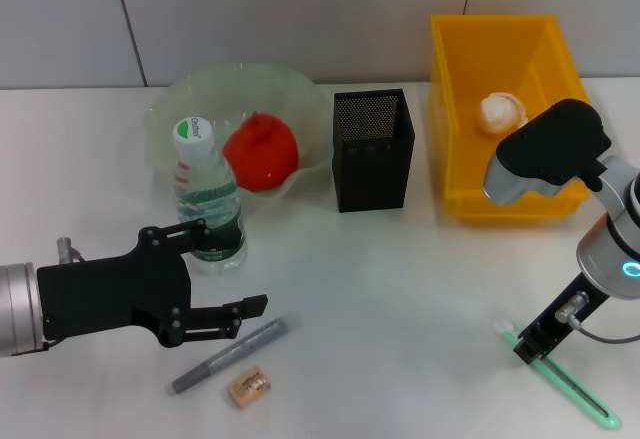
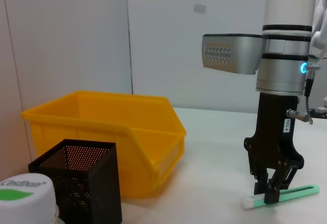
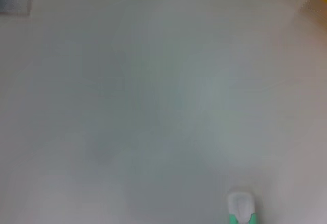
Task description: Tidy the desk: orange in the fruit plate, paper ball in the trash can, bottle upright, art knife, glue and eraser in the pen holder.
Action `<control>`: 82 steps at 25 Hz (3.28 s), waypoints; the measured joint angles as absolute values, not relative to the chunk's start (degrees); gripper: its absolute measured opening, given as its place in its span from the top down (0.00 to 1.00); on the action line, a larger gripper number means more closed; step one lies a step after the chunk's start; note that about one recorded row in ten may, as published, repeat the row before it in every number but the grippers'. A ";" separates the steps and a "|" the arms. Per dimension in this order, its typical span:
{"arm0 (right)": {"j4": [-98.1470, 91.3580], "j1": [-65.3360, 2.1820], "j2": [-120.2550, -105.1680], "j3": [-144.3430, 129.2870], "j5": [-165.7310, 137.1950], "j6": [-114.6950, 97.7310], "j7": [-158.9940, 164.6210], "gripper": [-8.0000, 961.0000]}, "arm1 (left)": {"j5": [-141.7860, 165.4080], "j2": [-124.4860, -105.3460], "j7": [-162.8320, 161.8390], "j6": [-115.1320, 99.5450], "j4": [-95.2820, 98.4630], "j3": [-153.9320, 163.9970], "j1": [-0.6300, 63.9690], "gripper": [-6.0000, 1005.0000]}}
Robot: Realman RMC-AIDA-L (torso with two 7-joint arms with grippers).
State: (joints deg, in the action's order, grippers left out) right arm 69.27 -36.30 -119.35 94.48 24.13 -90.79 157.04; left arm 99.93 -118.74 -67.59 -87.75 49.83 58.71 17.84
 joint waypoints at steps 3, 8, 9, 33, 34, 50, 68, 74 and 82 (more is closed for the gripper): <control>69.38 -36.30 -119.36 94.48 24.04 -90.79 157.05 0.80 | 99.93 -118.74 -67.59 -87.77 49.83 58.71 17.84 0.20; 70.28 -36.14 -119.36 94.69 23.87 -90.89 157.06 0.81 | 99.92 -118.74 -67.59 -87.81 49.83 58.71 17.84 0.20; 71.04 -35.98 -119.35 94.85 23.87 -90.96 157.09 0.81 | 99.92 -118.74 -67.59 -87.81 49.83 58.73 17.84 0.20; 105.94 -24.20 -119.30 98.35 33.36 -75.53 151.68 0.81 | 99.93 -118.74 -67.50 -87.90 49.33 59.51 17.79 0.20; 105.75 -23.38 -119.32 98.35 35.02 -73.31 150.03 0.81 | 99.93 -118.74 -67.33 -87.90 48.94 59.51 17.90 0.20; 86.26 -21.60 -119.24 104.96 69.95 -56.86 114.07 0.81 | 99.86 -118.83 -67.01 -87.60 48.42 60.27 18.28 0.20; 60.10 -27.75 -118.86 122.47 96.00 -64.81 86.63 0.81 | 99.13 -118.82 -66.82 -87.59 47.23 60.30 18.66 0.20; 55.35 -29.73 -117.82 123.84 95.68 -65.80 86.13 0.81 | 99.06 -118.82 -66.34 -87.75 47.03 60.30 18.80 0.20; 50.81 -32.65 -117.59 123.81 94.31 -64.42 85.25 0.81 | 98.79 -118.83 -66.17 -87.68 46.92 62.44 18.80 0.20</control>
State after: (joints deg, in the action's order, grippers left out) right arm 50.81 -32.65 -117.59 123.81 94.31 -64.42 85.25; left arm 98.79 -118.83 -66.16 -87.68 46.92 62.44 18.80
